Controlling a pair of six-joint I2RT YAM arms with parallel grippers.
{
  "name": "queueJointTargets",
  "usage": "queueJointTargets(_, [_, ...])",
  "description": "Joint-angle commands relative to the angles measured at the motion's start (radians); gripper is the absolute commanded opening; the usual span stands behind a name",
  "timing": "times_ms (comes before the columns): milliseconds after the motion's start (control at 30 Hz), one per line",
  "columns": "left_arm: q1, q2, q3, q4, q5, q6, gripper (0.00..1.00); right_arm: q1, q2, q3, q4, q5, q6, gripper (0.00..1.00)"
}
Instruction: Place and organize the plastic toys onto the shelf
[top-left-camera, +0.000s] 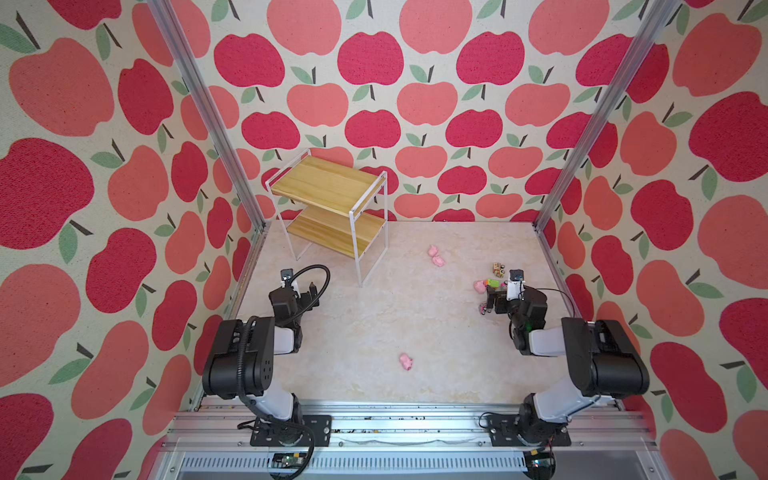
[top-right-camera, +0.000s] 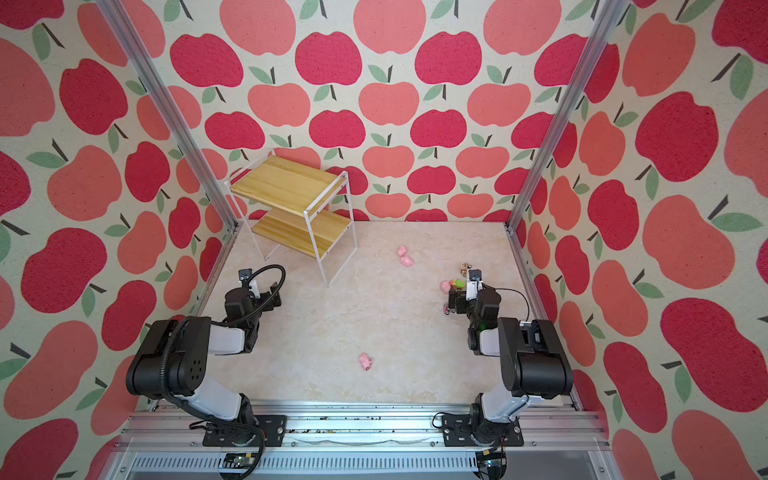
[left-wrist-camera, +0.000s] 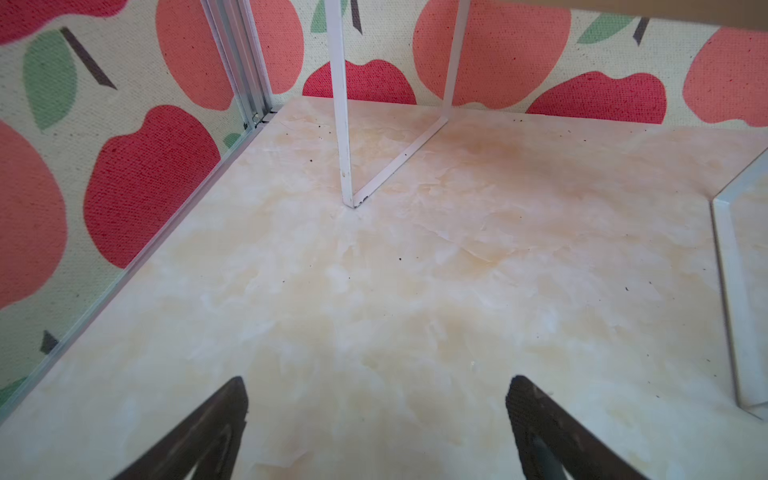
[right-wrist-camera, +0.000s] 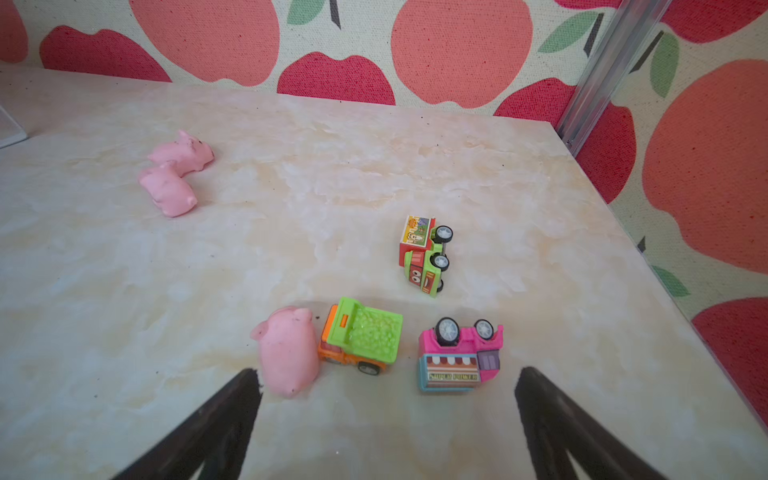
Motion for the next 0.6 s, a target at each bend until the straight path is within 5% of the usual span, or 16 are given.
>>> queueJointTargets(0, [0.001,0.009,-0.012,0.035,-0.008,0.018,0.99,0.006,-0.009,0.007,0.005,-0.001,0.006,0.99])
queueJointTargets(567, [0.020,0.005,-0.002,0.005,0.030,0.005,0.99,0.004,-0.007,0.009,0.004,0.026,0.015,0.99])
